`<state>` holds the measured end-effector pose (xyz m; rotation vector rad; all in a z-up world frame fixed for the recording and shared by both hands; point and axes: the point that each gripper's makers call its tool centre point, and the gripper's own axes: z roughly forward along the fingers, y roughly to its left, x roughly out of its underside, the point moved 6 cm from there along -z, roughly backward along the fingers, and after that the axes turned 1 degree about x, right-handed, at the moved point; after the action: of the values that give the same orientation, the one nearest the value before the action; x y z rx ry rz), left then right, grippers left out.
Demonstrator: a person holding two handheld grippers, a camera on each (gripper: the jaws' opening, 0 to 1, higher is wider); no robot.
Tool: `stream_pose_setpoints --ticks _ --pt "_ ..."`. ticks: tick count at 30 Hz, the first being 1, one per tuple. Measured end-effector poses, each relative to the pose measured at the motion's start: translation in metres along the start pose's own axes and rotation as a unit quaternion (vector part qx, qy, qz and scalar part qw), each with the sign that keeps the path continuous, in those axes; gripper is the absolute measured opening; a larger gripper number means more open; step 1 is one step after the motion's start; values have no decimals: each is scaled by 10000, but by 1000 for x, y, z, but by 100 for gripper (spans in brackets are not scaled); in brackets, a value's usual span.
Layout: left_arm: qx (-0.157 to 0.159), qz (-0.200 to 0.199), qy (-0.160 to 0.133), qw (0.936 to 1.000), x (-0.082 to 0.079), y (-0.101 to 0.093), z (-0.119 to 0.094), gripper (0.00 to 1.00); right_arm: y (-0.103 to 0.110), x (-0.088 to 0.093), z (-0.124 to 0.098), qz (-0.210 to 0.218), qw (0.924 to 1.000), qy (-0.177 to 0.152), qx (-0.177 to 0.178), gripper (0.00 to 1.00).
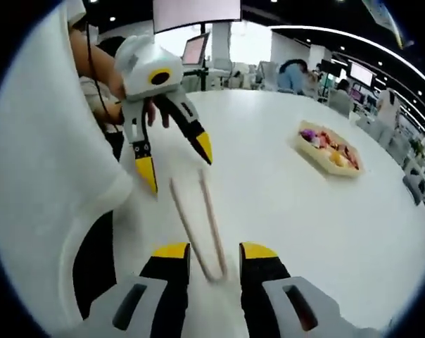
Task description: Place the target food into the container with the food tongs after gripping and lifting it, then release it inside without dropping or visibly crushing the food.
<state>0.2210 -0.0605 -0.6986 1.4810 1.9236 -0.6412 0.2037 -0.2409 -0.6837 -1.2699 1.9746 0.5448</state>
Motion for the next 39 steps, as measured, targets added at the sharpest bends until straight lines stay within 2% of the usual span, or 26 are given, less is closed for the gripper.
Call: stream_pose_setpoints --ticks 3,4,5,7,9,10,11,16,20,21,25,27,28,30,32,33,39 --pt "-85 -243 -241 9994 -6 3 -8 72 -3 -7 -6 489 9980 -376 105 43" --pt "-148 -394 -493 9979 -11 5 -13 76 -7 -10 -10 697 9959 -525 237 49" --pt "-193 -452 -594 9970 -13 6 -15 80 -8 -12 -12 791 9945 -632 268 53" --pt "-258 -545 -646 9961 -14 8 -19 86 -11 -16 -15 1046 9910 -758 358 64" --pt "-379 -610 -757 9945 -15 11 -26 93 -16 -21 -19 1164 9875 -940 503 70" --pt "-419 -786 -895 9920 -15 12 -31 95 -17 -23 -20 1199 9864 -983 538 74" --pt "-427 -846 -910 9913 -15 12 -33 98 -19 -25 -22 1213 9855 -1020 603 77" --pt "-800 -1093 -1313 9820 -20 23 -59 99 -26 -37 -29 1463 9758 -1348 907 87" --pt "-1012 -1162 -1525 9762 -23 30 -74 99 -24 -46 -35 1490 9719 -1476 1068 92" --pt "-1075 -1188 -1660 9730 -25 32 -83 99 -24 -48 -36 1499 9710 -1496 1111 93" --pt "-1120 -1313 -1837 9677 -25 34 -96 99 -20 -56 -43 1579 9640 -1691 1312 95" --pt "-1168 -1368 -1946 9643 -24 33 -102 99 -20 -56 -48 1566 9602 -1716 1550 95" --pt "-1186 -1351 -1956 9641 -24 31 -104 99 -21 -54 -52 1653 9555 -1721 1733 95" --pt "-1289 -1342 -1903 9639 -23 25 -108 99 -15 -54 -63 1684 9508 -1860 1818 96" --pt "-1445 -1364 -2042 9586 -25 17 -115 99 -9 -48 -74 1686 9482 -1919 1889 96" --pt "-1556 -1390 -2133 9544 -27 12 -118 99 -6 -44 -80 1674 9480 -1929 1900 96" --pt "-1956 -1476 -2070 9472 -22 -13 -123 99 12 -21 -107 1504 9529 -1795 1927 95"
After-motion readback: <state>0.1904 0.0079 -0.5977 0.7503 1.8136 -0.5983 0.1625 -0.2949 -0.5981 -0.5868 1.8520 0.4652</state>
